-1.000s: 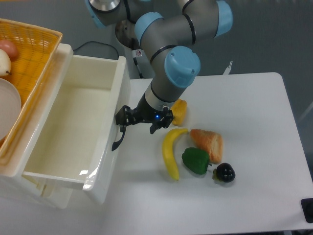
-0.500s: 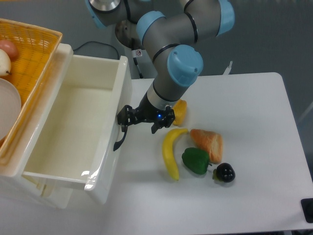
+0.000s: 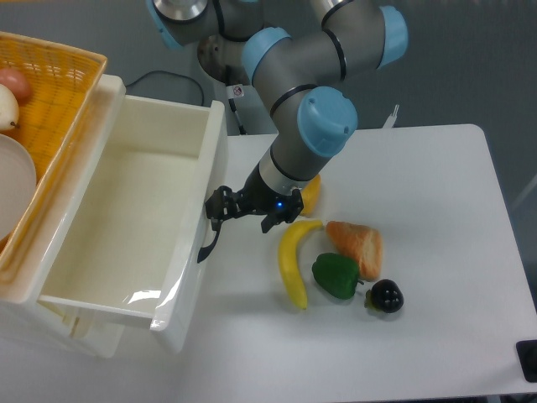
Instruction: Slide the top white drawer open
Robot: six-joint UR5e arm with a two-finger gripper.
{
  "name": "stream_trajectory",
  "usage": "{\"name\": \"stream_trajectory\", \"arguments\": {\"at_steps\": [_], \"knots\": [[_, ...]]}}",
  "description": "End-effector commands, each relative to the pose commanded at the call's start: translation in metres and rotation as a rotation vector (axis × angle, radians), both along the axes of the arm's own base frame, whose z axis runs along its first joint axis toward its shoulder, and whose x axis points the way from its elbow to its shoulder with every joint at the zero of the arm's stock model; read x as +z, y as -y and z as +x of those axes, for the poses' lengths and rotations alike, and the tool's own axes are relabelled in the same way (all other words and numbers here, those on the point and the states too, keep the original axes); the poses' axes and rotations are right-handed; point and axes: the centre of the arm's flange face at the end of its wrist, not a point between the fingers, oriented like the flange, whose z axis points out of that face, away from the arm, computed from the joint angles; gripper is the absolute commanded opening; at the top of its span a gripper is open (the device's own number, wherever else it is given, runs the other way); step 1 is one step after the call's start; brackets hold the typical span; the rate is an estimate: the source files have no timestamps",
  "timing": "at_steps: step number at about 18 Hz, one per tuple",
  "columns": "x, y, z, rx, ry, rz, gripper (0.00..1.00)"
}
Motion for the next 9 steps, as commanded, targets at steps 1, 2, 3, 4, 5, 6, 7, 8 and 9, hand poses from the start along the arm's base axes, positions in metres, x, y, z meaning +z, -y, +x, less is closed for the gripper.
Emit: {"name": "stream_trajectory", "arguments": {"at_steps": [1,2,3,4,5,6,7,8,9], "knots": [[0.0010,0.0016,-0.0018,0.005,0.001,0.003,1.00],[0.0019,0.0018,-0.0016,0.005,-0.001,0.004,1.00],[0.0028,0.0026,-0.0021,0.007,-0.002,0.005,1.00],[0.0038,0.0021,-0.0010,0.005,-0.002,0.007,1.00],[0.0038,0.0021,-0.0010,0.005,-0.002,0.007,1.00],[0.0038,0.0020,-0.0010,0.005,-0.001,0.009,1.00],[0.0048,0.0019,-0.0006,0.006,-0.001,0.012,1.00],[0.0049,0.0023,-0.0012,0.007,0.000,0.013,1.00],[0.0065,0.0023,-0.0012,0.007,-0.002,0.015,1.00]]}}
